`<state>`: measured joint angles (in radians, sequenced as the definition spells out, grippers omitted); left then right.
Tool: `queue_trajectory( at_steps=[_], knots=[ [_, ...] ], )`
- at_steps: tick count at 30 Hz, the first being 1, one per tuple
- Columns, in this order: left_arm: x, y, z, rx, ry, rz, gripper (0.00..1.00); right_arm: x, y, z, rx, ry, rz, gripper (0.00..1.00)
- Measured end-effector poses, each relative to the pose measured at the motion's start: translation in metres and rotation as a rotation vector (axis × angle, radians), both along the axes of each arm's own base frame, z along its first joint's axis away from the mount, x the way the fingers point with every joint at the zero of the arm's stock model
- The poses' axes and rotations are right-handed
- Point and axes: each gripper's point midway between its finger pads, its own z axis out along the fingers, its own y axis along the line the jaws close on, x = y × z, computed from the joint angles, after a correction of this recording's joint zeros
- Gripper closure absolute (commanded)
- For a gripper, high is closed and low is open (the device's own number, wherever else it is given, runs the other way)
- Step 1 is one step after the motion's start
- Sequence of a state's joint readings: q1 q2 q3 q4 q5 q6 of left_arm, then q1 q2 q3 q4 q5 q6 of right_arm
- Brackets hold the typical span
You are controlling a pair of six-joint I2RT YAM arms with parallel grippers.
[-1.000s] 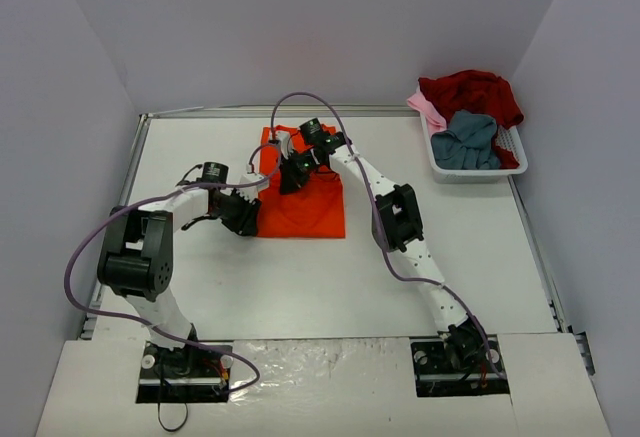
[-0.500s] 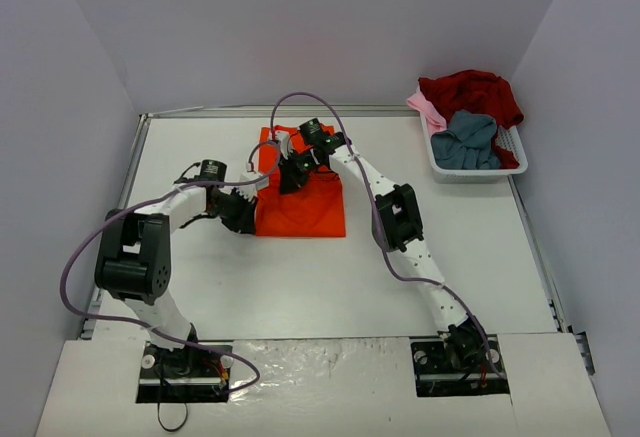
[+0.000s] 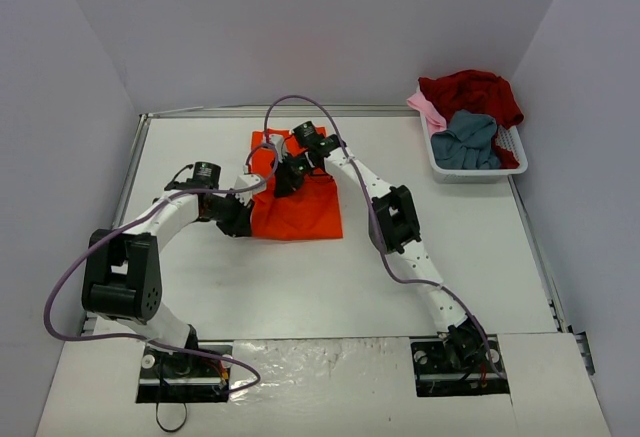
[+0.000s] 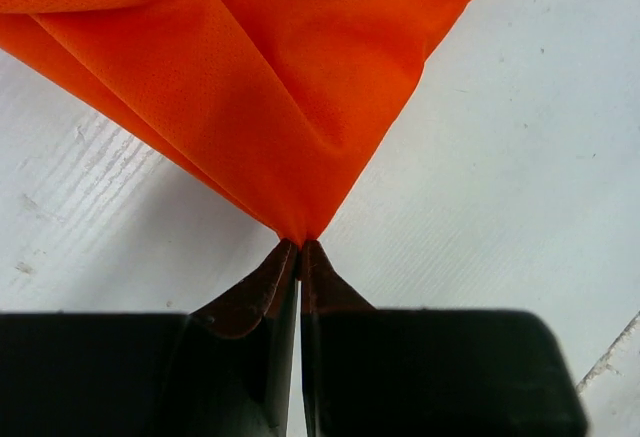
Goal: Fold and stack the t-shirts
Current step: Grab one side of the 2/3 rectangular tshirt with both arms
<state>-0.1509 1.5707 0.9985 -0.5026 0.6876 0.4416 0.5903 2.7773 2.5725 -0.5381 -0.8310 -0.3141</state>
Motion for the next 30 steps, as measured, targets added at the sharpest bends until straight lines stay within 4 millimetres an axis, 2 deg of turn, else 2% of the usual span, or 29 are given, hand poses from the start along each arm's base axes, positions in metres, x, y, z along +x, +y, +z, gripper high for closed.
queue_trajectory(
  at_steps=[7, 9, 13, 18, 24, 26, 27, 28, 29, 30],
  knots=[
    [-0.009, 0.003, -0.003, 0.019, 0.027, -0.021, 0.89, -0.001, 0.001, 0.0, 0.0, 0.0, 0.003, 1.0],
    [-0.016, 0.006, -0.005, 0.031, 0.053, -0.025, 0.83, -0.001, 0.001, 0.0, 0.0, 0.0, 0.002, 1.0],
    [-0.025, 0.012, -0.005, 0.06, 0.074, -0.031, 0.82, -0.001, 0.001, 0.0, 0.0, 0.0, 0.002, 1.0],
    [-0.029, 0.021, 0.011, 0.087, 0.033, -0.023, 0.78, -0.001, 0.001, -0.001, 0.001, -0.001, 0.003, 1.0],
    [-0.019, 0.024, 0.041, 0.087, -0.08, -0.003, 0.76, -0.003, -0.001, 0.001, -0.002, -0.01, 0.012, 1.0],
    [-0.016, 0.024, 0.046, 0.084, -0.101, 0.002, 0.76, -0.005, -0.004, 0.003, -0.014, -0.014, 0.014, 0.82],
    [-0.014, 0.024, 0.047, 0.082, -0.107, 0.005, 0.76, -0.007, -0.007, 0.005, -0.022, -0.011, 0.014, 0.67],
    [-0.013, 0.024, 0.048, 0.082, -0.112, 0.009, 0.75, -0.01, -0.009, 0.007, -0.029, -0.008, 0.016, 0.63],
    [-0.012, 0.024, 0.049, 0.081, -0.116, 0.012, 0.75, -0.012, -0.012, 0.012, -0.034, -0.013, 0.019, 0.55],
    [-0.011, 0.024, 0.05, 0.079, -0.123, 0.018, 0.75, -0.014, -0.015, 0.017, -0.039, -0.014, 0.021, 0.52]
  ],
)
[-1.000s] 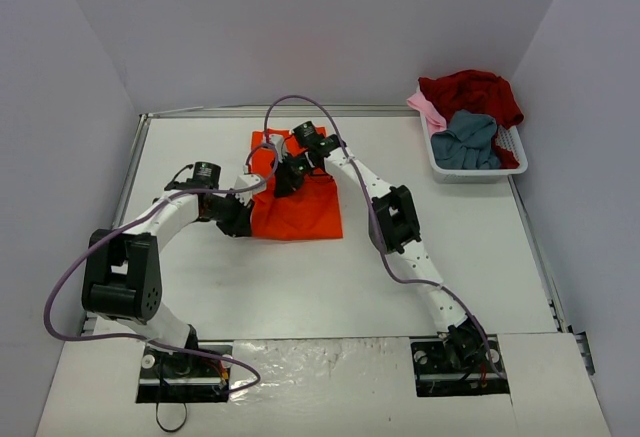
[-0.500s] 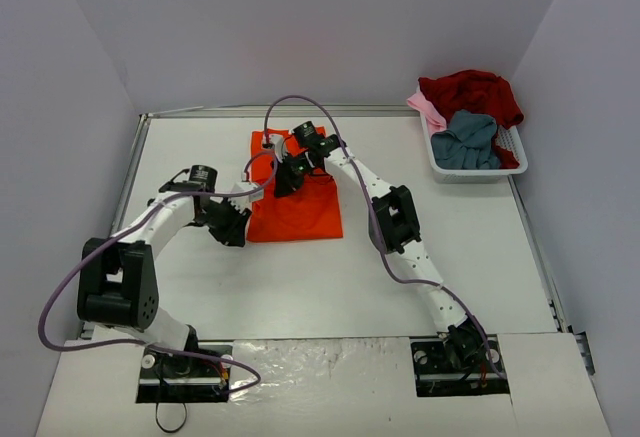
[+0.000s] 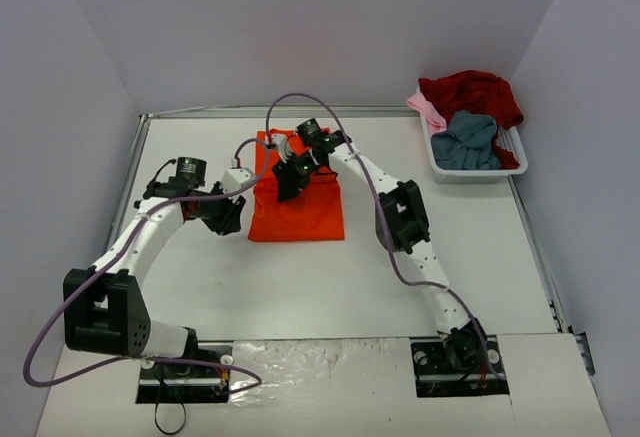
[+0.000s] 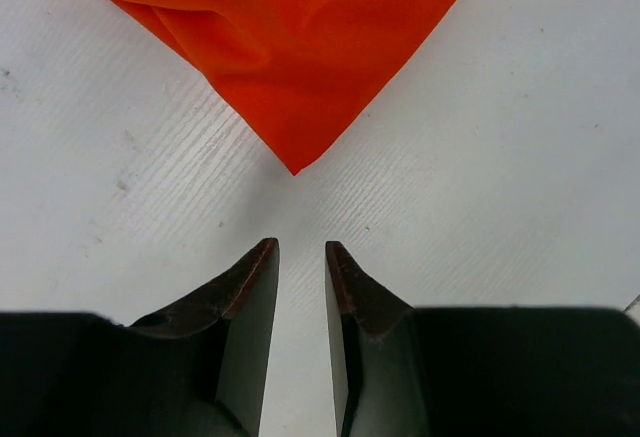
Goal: Fold and stack the t-shirts
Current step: Grab one side of the 2/3 rectangular tshirt with both arms
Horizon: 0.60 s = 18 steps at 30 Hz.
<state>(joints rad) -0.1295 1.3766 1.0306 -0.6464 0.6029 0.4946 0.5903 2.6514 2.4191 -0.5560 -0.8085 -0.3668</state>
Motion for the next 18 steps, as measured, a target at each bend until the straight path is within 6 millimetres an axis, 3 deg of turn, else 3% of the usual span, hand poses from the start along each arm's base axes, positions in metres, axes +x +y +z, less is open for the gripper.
queue_trajectory(
  at_steps=[3, 6, 10, 12, 15, 18],
  knots=[
    [0.004, 0.002, 0.007, 0.005, -0.038, 0.013, 0.75, -0.005, -0.011, 0.027, -0.003, -0.026, -0.001, 0.5],
    [0.007, 0.002, 0.018, 0.013, -0.091, 0.014, 0.75, -0.007, -0.029, 0.07, 0.014, -0.081, -0.013, 0.47],
    [0.01, -0.006, 0.027, 0.036, -0.161, -0.022, 0.75, -0.008, -0.065, 0.129, 0.049, -0.174, -0.047, 0.46],
    [0.009, -0.016, 0.023, 0.07, -0.193, -0.066, 0.75, -0.008, -0.09, 0.148, 0.05, -0.205, -0.08, 0.46],
    [-0.001, -0.033, 0.001, 0.157, -0.209, -0.158, 0.75, -0.011, -0.127, 0.151, 0.023, -0.21, -0.131, 0.47],
    [-0.01, -0.043, -0.028, 0.247, -0.207, -0.246, 0.74, -0.015, -0.16, 0.126, -0.034, -0.159, -0.181, 0.47]
  ],
)
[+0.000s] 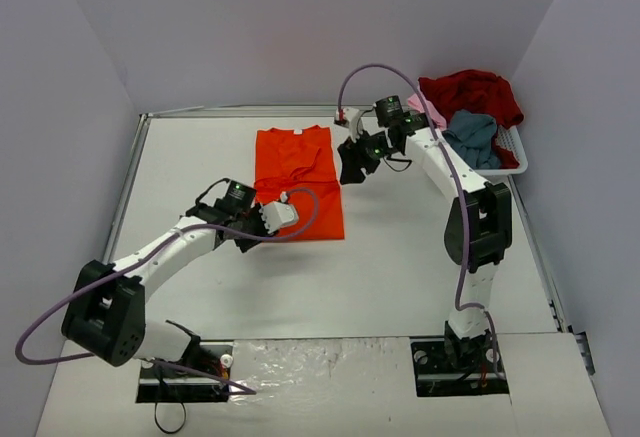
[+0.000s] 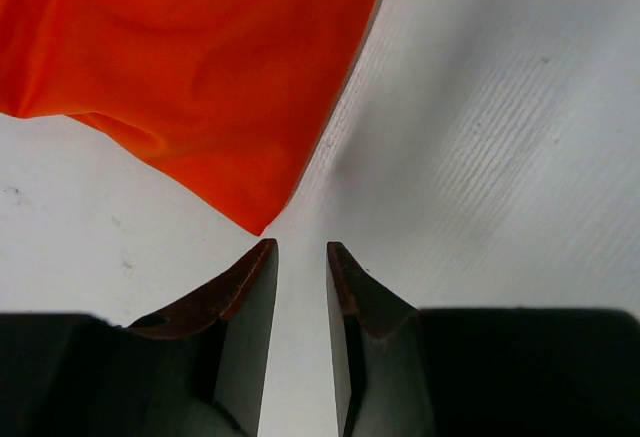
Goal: Fold and stack the t-shirts
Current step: Grab one side of the 2/3 rectangular tshirt with both arms
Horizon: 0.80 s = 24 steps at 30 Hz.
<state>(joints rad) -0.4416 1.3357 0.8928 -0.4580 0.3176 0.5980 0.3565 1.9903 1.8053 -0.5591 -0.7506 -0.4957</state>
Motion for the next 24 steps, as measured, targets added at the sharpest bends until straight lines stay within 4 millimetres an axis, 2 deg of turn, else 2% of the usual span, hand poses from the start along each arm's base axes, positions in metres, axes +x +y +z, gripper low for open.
queue_trajectory(
  at_steps=[4, 7, 11, 15, 24],
  knots=[
    [0.004, 0.008, -0.031, 0.117, -0.005, -0.016, 0.72, -0.016, -0.024, -0.043, -0.072, 0.101, -0.032, 0.47],
    [0.016, 0.017, -0.047, 0.191, -0.038, 0.004, 0.71, -0.026, -0.034, -0.058, -0.101, 0.147, -0.041, 0.48],
    [0.027, 0.028, -0.06, 0.253, -0.086, 0.032, 0.7, -0.025, -0.04, -0.06, -0.104, 0.148, -0.049, 0.48],
    [0.034, 0.029, -0.066, 0.271, -0.105, 0.045, 0.7, -0.022, -0.046, -0.059, -0.106, 0.145, -0.065, 0.48],
    [0.044, 0.022, -0.065, 0.247, -0.126, 0.047, 0.7, -0.018, -0.054, -0.061, -0.123, 0.132, -0.074, 0.48]
  ],
)
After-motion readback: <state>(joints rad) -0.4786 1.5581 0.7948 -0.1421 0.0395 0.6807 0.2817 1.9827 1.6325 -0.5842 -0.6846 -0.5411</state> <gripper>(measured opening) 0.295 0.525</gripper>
